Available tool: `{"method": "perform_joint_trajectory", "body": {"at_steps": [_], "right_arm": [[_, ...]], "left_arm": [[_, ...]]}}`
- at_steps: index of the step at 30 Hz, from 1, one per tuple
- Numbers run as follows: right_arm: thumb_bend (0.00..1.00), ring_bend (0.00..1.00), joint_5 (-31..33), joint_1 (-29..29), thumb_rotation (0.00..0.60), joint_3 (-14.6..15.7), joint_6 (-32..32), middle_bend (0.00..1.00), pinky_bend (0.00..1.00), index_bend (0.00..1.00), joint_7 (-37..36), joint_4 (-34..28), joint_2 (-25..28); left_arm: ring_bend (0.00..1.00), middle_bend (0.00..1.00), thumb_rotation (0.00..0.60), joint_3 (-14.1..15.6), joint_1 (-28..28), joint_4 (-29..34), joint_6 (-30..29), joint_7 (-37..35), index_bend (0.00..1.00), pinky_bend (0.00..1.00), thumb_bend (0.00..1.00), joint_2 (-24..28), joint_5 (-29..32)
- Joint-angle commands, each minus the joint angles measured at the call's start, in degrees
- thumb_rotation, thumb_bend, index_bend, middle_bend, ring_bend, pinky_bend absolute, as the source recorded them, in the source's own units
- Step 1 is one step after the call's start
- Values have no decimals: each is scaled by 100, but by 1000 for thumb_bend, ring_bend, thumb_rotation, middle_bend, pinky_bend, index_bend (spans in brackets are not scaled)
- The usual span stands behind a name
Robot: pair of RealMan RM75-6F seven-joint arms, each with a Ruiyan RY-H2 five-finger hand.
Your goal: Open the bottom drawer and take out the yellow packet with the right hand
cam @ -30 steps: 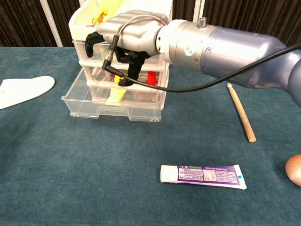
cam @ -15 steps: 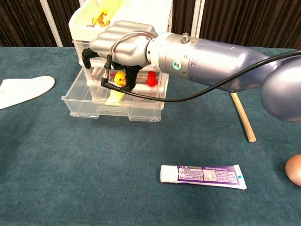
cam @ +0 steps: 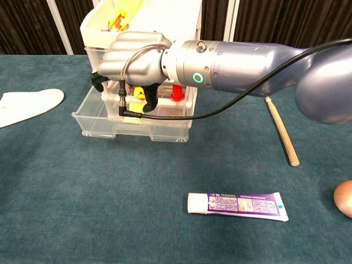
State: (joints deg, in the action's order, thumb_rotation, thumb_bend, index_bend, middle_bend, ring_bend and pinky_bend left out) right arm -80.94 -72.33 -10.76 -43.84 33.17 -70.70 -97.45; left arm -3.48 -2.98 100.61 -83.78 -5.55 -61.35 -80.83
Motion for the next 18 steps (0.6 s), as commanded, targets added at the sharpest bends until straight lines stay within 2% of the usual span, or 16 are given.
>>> {"method": "perform_joint_trajectory", "body": {"at_steps": [1, 18], "right_arm": [[232, 1000, 36, -92, 600, -5, 173, 1000, 1000, 278, -44, 62, 7], [214, 1000, 69, -286, 600, 62, 529, 1000, 1000, 282, -173, 503, -153]], "left_arm": [[0, 0, 600, -2, 2, 1, -3, -3, 30, 0, 512, 0, 4], [0, 0, 600, -12, 1, 7, 7, -25, 30, 0, 512, 10, 34]]}}
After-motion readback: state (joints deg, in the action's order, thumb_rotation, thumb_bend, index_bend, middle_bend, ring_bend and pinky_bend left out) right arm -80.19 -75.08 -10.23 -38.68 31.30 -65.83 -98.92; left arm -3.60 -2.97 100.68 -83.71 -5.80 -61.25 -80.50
